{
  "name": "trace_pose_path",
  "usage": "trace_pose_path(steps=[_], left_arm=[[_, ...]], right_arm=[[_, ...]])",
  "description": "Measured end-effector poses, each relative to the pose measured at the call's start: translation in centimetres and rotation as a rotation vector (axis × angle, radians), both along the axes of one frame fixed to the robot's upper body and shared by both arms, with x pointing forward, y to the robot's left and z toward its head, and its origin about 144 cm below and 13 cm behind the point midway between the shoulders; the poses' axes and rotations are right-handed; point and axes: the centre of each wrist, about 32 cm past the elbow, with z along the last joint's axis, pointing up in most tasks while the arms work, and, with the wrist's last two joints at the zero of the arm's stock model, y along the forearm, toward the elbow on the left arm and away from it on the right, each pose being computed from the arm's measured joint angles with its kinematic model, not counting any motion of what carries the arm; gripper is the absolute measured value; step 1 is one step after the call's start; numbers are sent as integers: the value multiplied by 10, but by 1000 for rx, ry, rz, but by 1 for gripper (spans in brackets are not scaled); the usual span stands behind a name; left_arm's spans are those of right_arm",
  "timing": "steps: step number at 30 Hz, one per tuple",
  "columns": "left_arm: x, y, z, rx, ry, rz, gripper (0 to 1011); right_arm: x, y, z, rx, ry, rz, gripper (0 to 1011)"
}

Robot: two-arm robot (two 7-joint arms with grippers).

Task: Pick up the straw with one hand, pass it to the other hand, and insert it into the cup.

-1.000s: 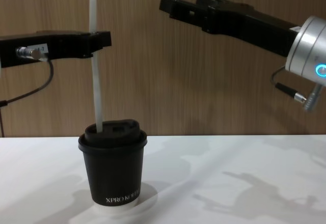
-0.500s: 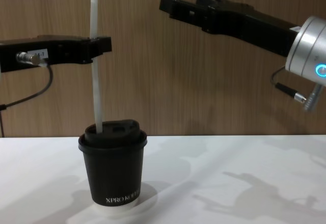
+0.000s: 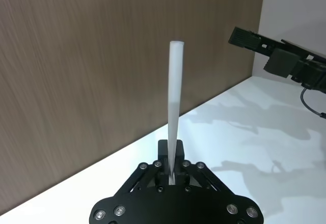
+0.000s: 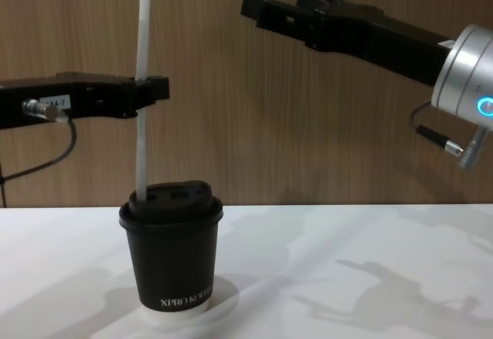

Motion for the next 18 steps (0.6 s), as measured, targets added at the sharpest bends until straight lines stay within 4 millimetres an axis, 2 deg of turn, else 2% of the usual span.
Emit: trace_pose_path(steps=[2,6,7,10,11,12,15,16,17,18], left_arm=[[0,0,-2,1,6,0,108],[-1,0,-4,-1,14,1,190],[-1,1,-5,-3,17,2,252],[-1,1,-7,-7,22,3,308],[-2,1,-7,-8,23,4,370],[-2,1,-7,-9,24,4,370],[-3,1,-9,-15,28,6,490],[-3,1,-9,-16,28,6,490],[-4,2,-9,-19,29,7,552],[-4,2,-9,-20,28,6,573]], right_arm=[[0,0,0,0,0,0,1001],[0,0,0,0,0,0,1001],[0,0,0,0,0,0,1001],[0,0,0,0,0,0,1001],[0,0,0,0,0,0,1001],[0,0,0,0,0,0,1001],[0,0,0,0,0,0,1001],[0,0,0,0,0,0,1001],[0,0,0,0,0,0,1001],[0,0,0,0,0,0,1001]])
